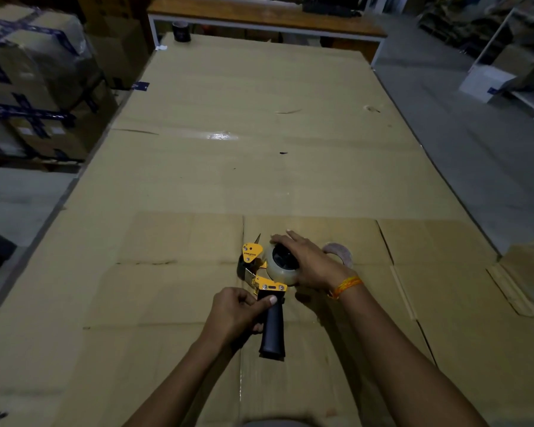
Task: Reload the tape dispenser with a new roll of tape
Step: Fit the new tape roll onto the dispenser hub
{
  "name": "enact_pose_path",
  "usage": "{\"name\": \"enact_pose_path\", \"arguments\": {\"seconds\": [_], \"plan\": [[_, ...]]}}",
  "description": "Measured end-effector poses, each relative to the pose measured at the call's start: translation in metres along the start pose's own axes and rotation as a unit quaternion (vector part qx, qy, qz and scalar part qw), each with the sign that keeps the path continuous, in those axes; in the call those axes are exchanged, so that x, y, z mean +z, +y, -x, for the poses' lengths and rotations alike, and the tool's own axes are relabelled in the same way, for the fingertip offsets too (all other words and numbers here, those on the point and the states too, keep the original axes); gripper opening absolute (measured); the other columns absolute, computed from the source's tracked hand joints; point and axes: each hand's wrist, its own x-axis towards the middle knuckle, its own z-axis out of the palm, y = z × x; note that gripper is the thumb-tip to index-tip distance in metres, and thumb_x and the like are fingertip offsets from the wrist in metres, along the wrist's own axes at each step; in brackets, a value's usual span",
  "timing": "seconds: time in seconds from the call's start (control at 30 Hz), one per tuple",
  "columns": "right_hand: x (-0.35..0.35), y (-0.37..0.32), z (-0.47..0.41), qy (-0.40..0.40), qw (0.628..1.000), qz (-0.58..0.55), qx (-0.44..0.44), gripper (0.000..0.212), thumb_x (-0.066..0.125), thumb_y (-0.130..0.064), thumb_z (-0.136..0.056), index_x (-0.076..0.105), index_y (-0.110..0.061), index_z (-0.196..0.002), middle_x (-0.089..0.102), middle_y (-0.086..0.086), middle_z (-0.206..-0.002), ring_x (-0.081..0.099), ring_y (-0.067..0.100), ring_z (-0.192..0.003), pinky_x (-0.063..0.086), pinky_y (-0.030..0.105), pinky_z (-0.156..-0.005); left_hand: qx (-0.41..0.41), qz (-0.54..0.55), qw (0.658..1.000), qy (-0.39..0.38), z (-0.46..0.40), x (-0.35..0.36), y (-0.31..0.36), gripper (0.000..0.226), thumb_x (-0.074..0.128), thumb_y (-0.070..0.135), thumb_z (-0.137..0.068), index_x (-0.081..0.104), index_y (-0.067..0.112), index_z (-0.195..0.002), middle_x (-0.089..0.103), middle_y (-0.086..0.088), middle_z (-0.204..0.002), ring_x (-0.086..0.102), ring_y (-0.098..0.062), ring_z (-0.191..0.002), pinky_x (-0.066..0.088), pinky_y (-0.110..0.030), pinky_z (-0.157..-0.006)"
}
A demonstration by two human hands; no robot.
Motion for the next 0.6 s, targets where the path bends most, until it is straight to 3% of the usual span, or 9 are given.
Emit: {"name": "enact_pose_path", "arguments": {"seconds": [0.13, 0.23, 0.27, 0.33, 0.4, 0.47, 0.53, 0.6], "plan": [[0.012, 0.001, 0.001, 0.004, 1.000, 0.002, -0.023, 0.118, 0.084, 0.004, -0.080, 0.020, -0.045, -0.166, 0.001, 0.005, -0.182, 0.011, 0.038, -0.167, 0.022, 0.060, -0.133, 0.017, -0.020, 1.000, -0.003, 0.000, 0.000, -0.006, 0.053, 0.085, 0.040, -0.088, 0.072, -0.010, -0.077, 0.074, -0.020, -0.060, 0.067, -0.027, -0.046, 0.055, -0.030, -0.047], [0.022, -0.002, 0.010, 0.077, 0.996, 0.000, -0.041, 0.131, 0.080, 0.014, -0.075, 0.009, -0.044, -0.169, 0.000, -0.005, -0.182, -0.005, 0.022, -0.169, 0.009, 0.052, -0.137, 0.015, -0.010, 1.000, 0.005, -0.002, 0.004, -0.010, 0.054, 0.086, 0.041, -0.087, 0.071, -0.009, -0.073, 0.072, -0.021, -0.058, 0.065, -0.030, -0.046, 0.055, -0.032, -0.048], [0.025, -0.006, 0.015, 0.120, 0.992, -0.012, -0.043, 0.129, 0.076, 0.017, -0.074, 0.012, -0.039, -0.170, 0.005, -0.007, -0.182, -0.005, 0.018, -0.169, 0.012, 0.048, -0.137, 0.013, 0.002, 1.000, 0.010, -0.003, 0.007, -0.012, 0.054, 0.086, 0.039, -0.087, 0.070, -0.010, -0.072, 0.070, -0.026, -0.057, 0.063, -0.030, -0.045, 0.054, -0.031, -0.046], [0.034, -0.018, 0.030, 0.223, 0.971, -0.078, -0.043, 0.104, 0.068, 0.018, -0.077, 0.034, -0.029, -0.164, 0.030, -0.003, -0.173, 0.017, 0.020, -0.166, 0.031, 0.044, -0.131, 0.018, 0.008, 1.000, 0.006, -0.003, 0.012, -0.013, 0.053, 0.086, 0.037, -0.088, 0.069, -0.009, -0.069, 0.066, -0.031, -0.056, 0.061, -0.027, -0.043, 0.053, -0.028, -0.046], [0.043, -0.029, 0.040, 0.295, 0.946, -0.121, -0.058, 0.054, 0.066, 0.004, -0.090, 0.060, -0.020, -0.139, 0.054, 0.000, -0.142, 0.045, 0.021, -0.140, 0.049, 0.037, -0.112, 0.025, -0.004, 0.999, -0.027, -0.003, 0.016, -0.017, 0.047, 0.082, 0.036, -0.092, 0.072, -0.006, -0.072, 0.068, -0.027, -0.056, 0.063, -0.024, -0.045, 0.053, -0.027, -0.050], [0.048, -0.035, 0.046, 0.292, 0.946, -0.105, -0.089, 0.018, 0.070, -0.020, -0.100, 0.069, -0.018, -0.118, 0.059, -0.004, -0.120, 0.045, 0.015, -0.120, 0.047, 0.029, -0.097, 0.023, 0.014, 0.997, -0.069, -0.003, 0.020, -0.021, 0.038, 0.077, 0.030, -0.096, 0.075, -0.005, -0.079, 0.071, -0.027, -0.061, 0.064, -0.023, -0.049, 0.050, -0.028, -0.052], [0.055, -0.037, 0.046, 0.243, 0.958, -0.091, -0.119, 0.020, 0.072, -0.033, -0.100, 0.072, -0.019, -0.115, 0.057, -0.005, -0.116, 0.043, 0.014, -0.116, 0.043, 0.029, -0.096, 0.003, 0.056, 0.995, -0.088, -0.004, 0.023, -0.027, 0.025, 0.073, 0.016, -0.098, 0.076, -0.005, -0.085, 0.072, -0.027, -0.066, 0.063, -0.025, -0.055, 0.045, -0.029, -0.055], [0.062, -0.035, 0.045, 0.213, 0.964, -0.098, -0.128, 0.021, 0.072, -0.032, -0.101, 0.073, -0.018, -0.117, 0.056, -0.004, -0.118, 0.044, 0.016, -0.117, 0.045, 0.032, -0.098, -0.012, 0.096, 0.991, -0.093, -0.004, 0.022, -0.032, 0.017, 0.072, 0.005, -0.096, 0.078, -0.006, -0.086, 0.071, -0.025, -0.067, 0.061, -0.027, -0.060, 0.042, -0.031, -0.057]]}}
